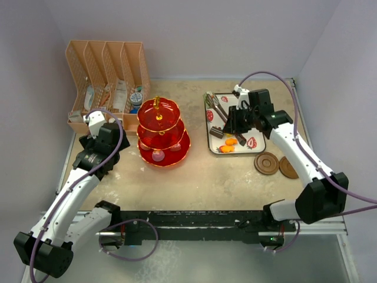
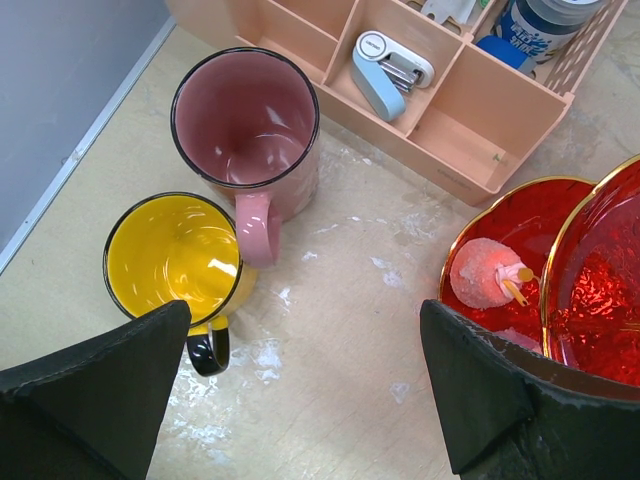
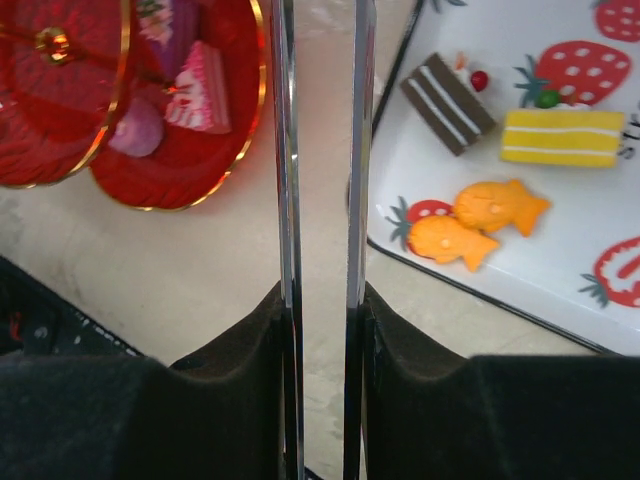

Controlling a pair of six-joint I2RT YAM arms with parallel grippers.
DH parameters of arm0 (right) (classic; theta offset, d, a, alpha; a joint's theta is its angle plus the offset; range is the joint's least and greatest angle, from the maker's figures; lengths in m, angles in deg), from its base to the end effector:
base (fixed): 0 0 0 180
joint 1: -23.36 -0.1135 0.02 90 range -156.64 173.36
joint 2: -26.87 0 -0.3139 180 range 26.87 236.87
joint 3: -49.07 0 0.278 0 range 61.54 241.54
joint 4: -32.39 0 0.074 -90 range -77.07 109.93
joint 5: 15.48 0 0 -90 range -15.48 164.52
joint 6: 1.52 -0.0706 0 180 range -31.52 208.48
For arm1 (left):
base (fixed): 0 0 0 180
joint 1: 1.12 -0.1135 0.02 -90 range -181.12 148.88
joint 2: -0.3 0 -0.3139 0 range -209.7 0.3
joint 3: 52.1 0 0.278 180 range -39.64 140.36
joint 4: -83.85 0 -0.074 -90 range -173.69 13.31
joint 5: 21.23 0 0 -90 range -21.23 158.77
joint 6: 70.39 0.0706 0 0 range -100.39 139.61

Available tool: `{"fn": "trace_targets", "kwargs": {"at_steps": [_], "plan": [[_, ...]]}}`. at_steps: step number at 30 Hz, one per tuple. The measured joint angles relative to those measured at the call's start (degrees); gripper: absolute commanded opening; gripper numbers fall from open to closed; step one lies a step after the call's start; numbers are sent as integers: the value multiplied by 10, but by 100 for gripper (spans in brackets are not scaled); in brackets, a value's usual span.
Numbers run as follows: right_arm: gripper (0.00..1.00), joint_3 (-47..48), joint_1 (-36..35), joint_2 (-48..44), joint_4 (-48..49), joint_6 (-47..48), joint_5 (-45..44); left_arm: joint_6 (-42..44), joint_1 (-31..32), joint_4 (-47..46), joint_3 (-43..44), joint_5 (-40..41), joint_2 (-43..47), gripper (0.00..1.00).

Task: Serve the afternoon tea
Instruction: Place the desert on the desert table.

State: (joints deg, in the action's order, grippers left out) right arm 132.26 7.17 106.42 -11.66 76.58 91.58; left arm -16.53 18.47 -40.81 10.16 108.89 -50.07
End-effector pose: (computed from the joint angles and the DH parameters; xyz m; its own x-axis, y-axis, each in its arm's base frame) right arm 0.3287 0.1170 0.3481 -0.7084 -0.0004 -0.7058 -0.3424 0.8747 0.3431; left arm 0.1893 -0.0191 0.3245 -0.4145 -0.3312 -0.8476 -0.5310 0.8445 -0.0703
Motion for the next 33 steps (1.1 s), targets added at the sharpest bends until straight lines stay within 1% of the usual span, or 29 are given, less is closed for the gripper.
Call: {"fn": "trace_targets", "kwargs": {"at_steps": [6, 13, 16, 25, 33], "plan": [[17, -2, -57, -18, 5, -22, 35, 0, 0, 0, 0, 2, 0, 94], [17, -7, -132, -9, 21, -52, 40, 0, 0, 0, 0, 5, 0, 94], [17, -7, -154, -1, 24, -60, 40, 0, 0, 0, 0, 6, 0, 94], [17, -7, -167, 3, 33, -72, 40, 0, 0, 0, 0, 6, -2, 94], [17, -8, -188, 25, 50, -80, 40, 0, 0, 0, 0, 6, -3, 94]]}}
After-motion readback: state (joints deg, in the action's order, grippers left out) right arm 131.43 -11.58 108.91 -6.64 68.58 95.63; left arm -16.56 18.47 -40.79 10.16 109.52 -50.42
